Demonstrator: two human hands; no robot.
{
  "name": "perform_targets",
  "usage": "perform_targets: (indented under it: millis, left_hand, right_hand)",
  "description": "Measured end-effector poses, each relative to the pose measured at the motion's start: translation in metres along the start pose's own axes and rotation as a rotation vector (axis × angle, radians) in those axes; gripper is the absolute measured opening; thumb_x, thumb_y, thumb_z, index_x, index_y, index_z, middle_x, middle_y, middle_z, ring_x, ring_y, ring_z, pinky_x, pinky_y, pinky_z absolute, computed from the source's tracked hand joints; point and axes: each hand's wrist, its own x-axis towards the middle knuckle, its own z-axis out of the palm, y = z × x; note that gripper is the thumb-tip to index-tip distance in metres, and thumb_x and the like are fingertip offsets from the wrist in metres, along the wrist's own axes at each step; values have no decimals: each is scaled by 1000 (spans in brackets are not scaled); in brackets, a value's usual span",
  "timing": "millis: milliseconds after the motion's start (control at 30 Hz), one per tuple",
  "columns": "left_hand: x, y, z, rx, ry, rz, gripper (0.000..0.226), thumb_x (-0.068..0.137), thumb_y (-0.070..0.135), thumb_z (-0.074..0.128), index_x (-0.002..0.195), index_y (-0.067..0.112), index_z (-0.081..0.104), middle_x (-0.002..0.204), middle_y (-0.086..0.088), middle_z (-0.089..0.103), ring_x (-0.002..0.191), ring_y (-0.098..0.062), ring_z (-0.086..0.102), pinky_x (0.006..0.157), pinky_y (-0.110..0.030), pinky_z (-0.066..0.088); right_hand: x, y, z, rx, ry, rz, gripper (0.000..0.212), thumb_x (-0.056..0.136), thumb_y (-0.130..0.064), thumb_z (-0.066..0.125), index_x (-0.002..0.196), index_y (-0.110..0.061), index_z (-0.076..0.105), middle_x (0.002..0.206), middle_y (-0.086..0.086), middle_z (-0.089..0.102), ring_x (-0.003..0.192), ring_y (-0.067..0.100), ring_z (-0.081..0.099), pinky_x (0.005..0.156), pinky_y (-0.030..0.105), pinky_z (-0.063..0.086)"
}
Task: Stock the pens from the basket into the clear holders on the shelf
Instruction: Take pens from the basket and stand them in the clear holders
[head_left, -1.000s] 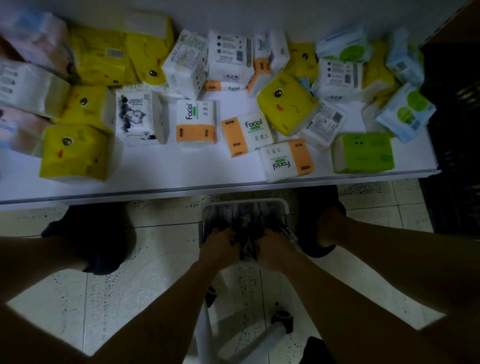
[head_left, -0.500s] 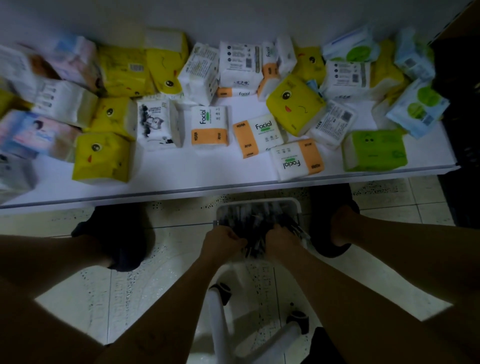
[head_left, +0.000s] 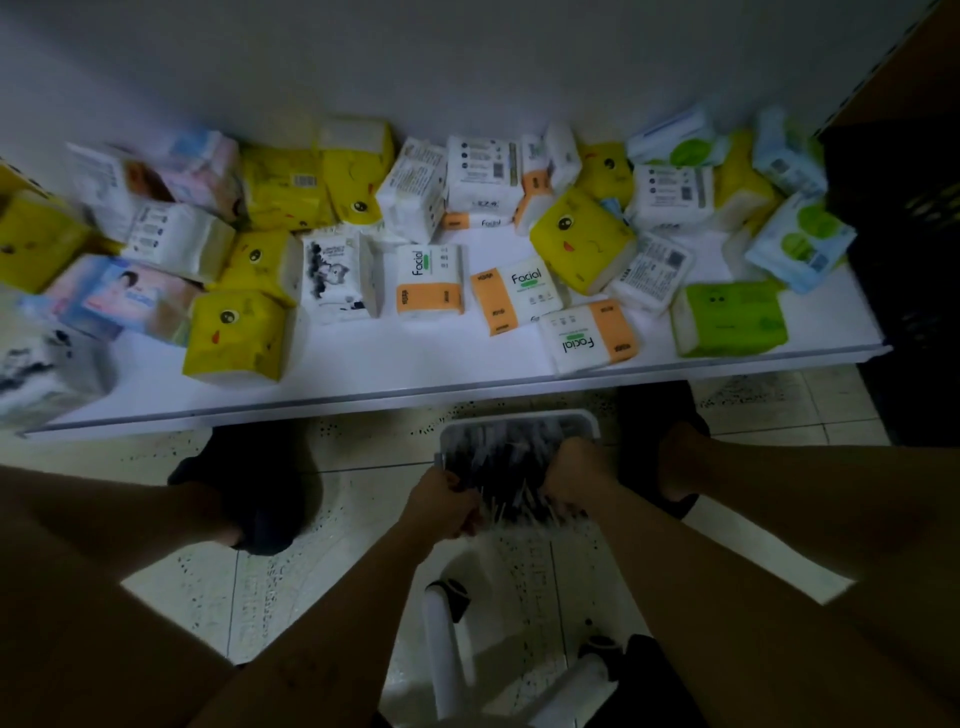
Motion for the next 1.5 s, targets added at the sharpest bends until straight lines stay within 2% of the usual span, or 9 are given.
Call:
perform_targets:
  millis: [133,333,567,767,867,933,1133,1300,1500]
  left_hand:
    - [-8,4,-1,-65,-62,-26,28,96,3,37,113,14,57,90,-16,68,79,-28,66,76,-39,56]
    - [-31,17,-1,-52,-22,114,25,97,13,32,96,7,57,80,-7,62,67,-16,57,59,-26,46]
    - [-76,52,-28,-232,196,443,27,104,29,32,92,16,53,68,-3,55,59,-16,53,60,-28,44]
    - [-112,101,-76,-399,273,478,21,103,15,32,94,15,51,76,-8,58,60,-19,51,56,-29,44]
    - [-137,126,-107,-328,365,554,22,101,23,36,89,20,55,89,-21,55,80,-36,56,75,-48,48]
    - [-162,141,-125,-292,446,723,28,102,36,34,101,20,56,85,-10,55,78,-27,55,82,-49,49]
    - [-228,183,-180,-119,650,1103,23,103,21,36,98,14,57,64,6,50,53,-6,45,56,-29,38]
    - [-281,218,-210,-189,742,1225,29,103,25,36,95,5,56,70,0,51,58,-10,44,59,-31,36]
    - [-336,249,-241,-275,810,1329,26,102,36,38,99,25,62,72,2,58,57,-8,51,55,-30,43]
  right_hand:
    - [-21,-2,-10,122,-60,-1,26,86,-7,57,63,-15,46,65,4,53,54,14,52,55,24,47]
    - [-54,-21,-17,157,-60,-63,28,98,-10,40,75,-5,55,70,10,54,60,21,53,52,25,42]
    - [-101,-50,-35,397,294,-301,29,102,-32,38,101,-14,61,96,6,62,88,24,58,74,32,43]
    - [-155,-98,-79,854,266,-470,21,100,-5,39,91,-9,58,81,7,64,59,14,54,51,21,38]
    - [-181,-123,-97,834,338,-621,22,100,-7,40,93,-20,57,82,3,62,58,13,47,53,26,35]
    - [-203,-140,-110,833,417,-717,24,100,-10,41,103,-28,57,76,-3,59,61,10,47,56,24,35]
    - [-271,-182,-155,700,707,-1037,18,100,-26,46,99,-21,63,66,-8,54,58,6,48,57,27,38]
    - [-328,-211,-192,788,626,-1179,21,99,-24,51,84,-15,63,64,1,56,56,16,52,55,35,46]
    - [-382,-238,-240,589,812,-1313,27,95,-34,56,84,-15,72,74,1,64,69,11,56,64,28,44]
